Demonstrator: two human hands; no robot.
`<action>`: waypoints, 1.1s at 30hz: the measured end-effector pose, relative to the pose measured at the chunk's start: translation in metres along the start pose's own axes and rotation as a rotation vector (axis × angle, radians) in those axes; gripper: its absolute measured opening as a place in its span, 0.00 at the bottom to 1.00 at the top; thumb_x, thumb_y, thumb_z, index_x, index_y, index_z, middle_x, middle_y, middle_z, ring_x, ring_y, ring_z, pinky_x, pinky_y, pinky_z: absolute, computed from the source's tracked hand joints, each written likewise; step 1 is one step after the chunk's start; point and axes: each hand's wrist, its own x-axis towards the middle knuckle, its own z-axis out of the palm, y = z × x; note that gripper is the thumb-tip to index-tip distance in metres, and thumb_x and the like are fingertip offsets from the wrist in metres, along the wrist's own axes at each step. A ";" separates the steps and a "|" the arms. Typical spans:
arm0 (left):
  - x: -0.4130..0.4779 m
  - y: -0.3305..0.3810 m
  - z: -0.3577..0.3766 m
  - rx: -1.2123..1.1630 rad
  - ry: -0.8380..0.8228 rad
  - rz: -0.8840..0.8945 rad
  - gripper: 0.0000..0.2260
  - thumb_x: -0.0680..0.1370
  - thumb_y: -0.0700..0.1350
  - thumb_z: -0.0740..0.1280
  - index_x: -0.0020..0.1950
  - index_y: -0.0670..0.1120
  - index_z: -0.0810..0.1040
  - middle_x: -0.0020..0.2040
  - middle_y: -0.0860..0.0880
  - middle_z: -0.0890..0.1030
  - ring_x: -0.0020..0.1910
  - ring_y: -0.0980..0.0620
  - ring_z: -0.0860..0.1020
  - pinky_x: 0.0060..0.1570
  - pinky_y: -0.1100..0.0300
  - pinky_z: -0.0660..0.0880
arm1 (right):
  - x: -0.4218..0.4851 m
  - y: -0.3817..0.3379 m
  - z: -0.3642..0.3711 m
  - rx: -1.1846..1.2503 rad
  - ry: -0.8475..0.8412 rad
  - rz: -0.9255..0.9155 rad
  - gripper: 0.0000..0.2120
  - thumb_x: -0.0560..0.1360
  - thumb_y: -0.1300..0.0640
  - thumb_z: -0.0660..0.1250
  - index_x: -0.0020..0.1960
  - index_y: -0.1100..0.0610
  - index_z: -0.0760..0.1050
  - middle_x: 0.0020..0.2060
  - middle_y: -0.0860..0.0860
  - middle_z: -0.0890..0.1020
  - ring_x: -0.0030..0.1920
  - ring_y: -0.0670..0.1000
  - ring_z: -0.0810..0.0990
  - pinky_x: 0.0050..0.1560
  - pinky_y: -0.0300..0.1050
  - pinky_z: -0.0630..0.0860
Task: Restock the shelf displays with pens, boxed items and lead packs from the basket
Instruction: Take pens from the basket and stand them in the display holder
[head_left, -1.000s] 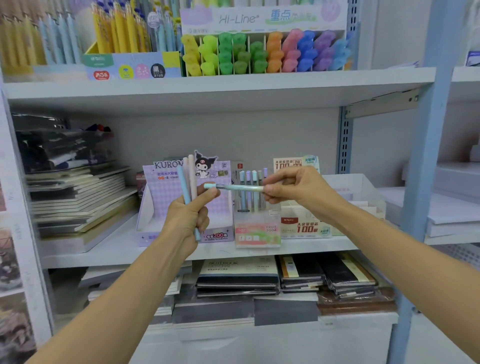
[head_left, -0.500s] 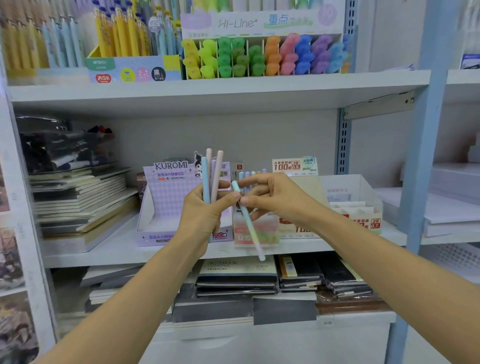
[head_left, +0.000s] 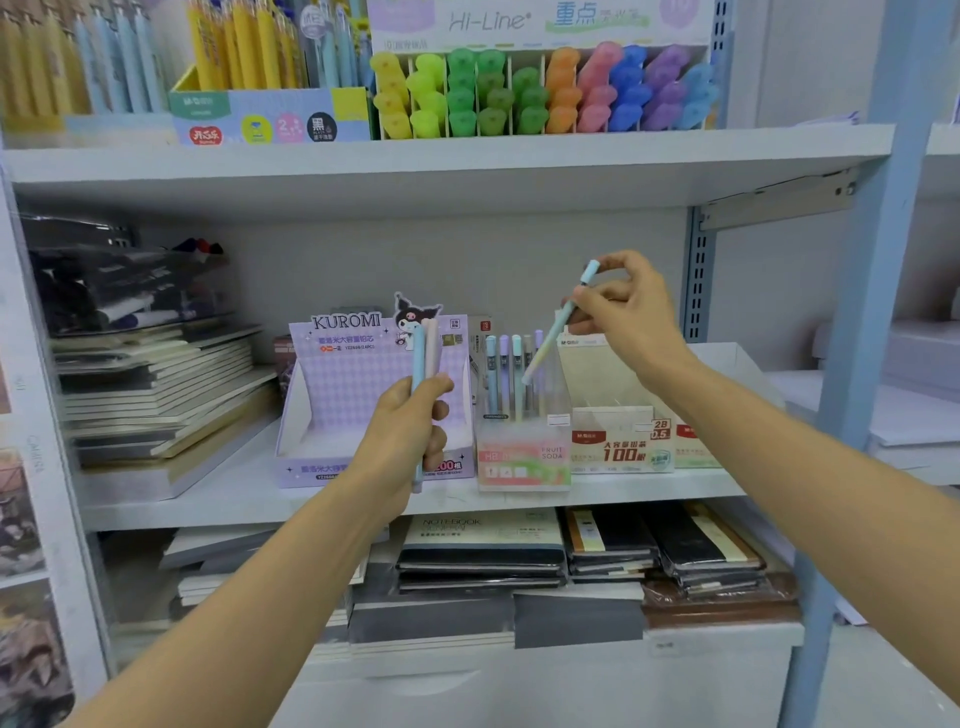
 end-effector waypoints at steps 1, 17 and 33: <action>0.000 -0.001 0.000 -0.007 -0.007 -0.008 0.06 0.81 0.47 0.62 0.53 0.45 0.73 0.40 0.49 0.70 0.21 0.56 0.62 0.20 0.63 0.62 | 0.001 0.002 0.001 -0.028 0.013 -0.008 0.12 0.77 0.64 0.67 0.58 0.57 0.69 0.42 0.58 0.84 0.39 0.53 0.86 0.40 0.42 0.82; -0.003 -0.006 0.006 -0.099 -0.111 0.071 0.10 0.84 0.44 0.58 0.54 0.41 0.77 0.31 0.51 0.78 0.24 0.54 0.71 0.23 0.62 0.71 | 0.000 0.033 0.023 -0.498 -0.264 -0.109 0.09 0.78 0.60 0.67 0.55 0.51 0.70 0.44 0.51 0.82 0.42 0.46 0.84 0.47 0.41 0.79; -0.007 -0.012 -0.005 -0.292 -0.218 -0.023 0.11 0.82 0.43 0.60 0.58 0.38 0.77 0.46 0.42 0.86 0.39 0.46 0.85 0.36 0.59 0.81 | 0.016 0.051 0.036 -0.825 -0.097 -0.257 0.10 0.74 0.56 0.72 0.54 0.55 0.76 0.49 0.50 0.80 0.43 0.51 0.80 0.42 0.45 0.74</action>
